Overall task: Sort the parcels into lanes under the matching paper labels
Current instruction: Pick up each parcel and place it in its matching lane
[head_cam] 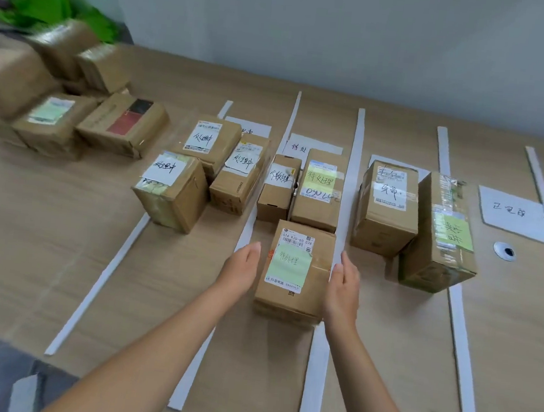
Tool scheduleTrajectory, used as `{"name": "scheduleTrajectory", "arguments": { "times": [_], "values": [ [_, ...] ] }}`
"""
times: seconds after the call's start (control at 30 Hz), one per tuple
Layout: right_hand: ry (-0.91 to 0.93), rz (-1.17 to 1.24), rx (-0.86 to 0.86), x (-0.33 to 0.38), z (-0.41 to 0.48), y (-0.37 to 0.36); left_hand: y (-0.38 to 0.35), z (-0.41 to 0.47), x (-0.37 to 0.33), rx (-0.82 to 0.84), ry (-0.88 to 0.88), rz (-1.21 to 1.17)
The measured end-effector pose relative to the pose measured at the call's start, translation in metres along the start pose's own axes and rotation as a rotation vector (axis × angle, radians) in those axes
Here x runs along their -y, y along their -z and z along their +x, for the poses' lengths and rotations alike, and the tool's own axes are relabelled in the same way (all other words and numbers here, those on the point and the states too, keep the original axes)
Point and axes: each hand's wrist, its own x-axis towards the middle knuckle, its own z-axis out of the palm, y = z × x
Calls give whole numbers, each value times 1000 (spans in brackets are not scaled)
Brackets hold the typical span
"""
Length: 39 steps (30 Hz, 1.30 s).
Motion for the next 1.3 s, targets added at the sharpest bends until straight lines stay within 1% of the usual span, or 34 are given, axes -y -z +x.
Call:
{"name": "scheduleTrajectory", "arguments": {
  "times": [0.13,0.3,0.4,0.47,0.53,0.67,0.77,0.87,1.03,1.17,1.3],
  "values": [
    [292,-114,104,76,-19,-35,54,-5,-27,-151,-169,-48],
    [719,-267,218,179,-76,-110,153,-29,-51,-484,-409,81],
    [970,-346,209,232,-126,-154,231,-54,-36,-716,-523,209],
    [1069,-351,197,260,-163,-181,286,-77,-8,-843,-544,249],
    [1099,-325,213,278,-199,-212,337,-102,32,-922,-499,264],
    [1123,-326,342,280,-282,-287,427,-146,112,-1028,-355,302],
    [1147,-328,418,273,-337,-341,481,-167,149,-1044,-328,368],
    [1131,-331,433,274,-372,-379,519,-177,174,-1026,-317,448],
    [1117,-362,421,280,-386,-421,554,-165,208,-1006,-319,486],
    [1061,-383,423,286,-373,-456,578,-134,222,-973,-317,458],
    [1015,-360,421,299,-353,-505,619,-94,236,-956,-279,430]
  ]
}}
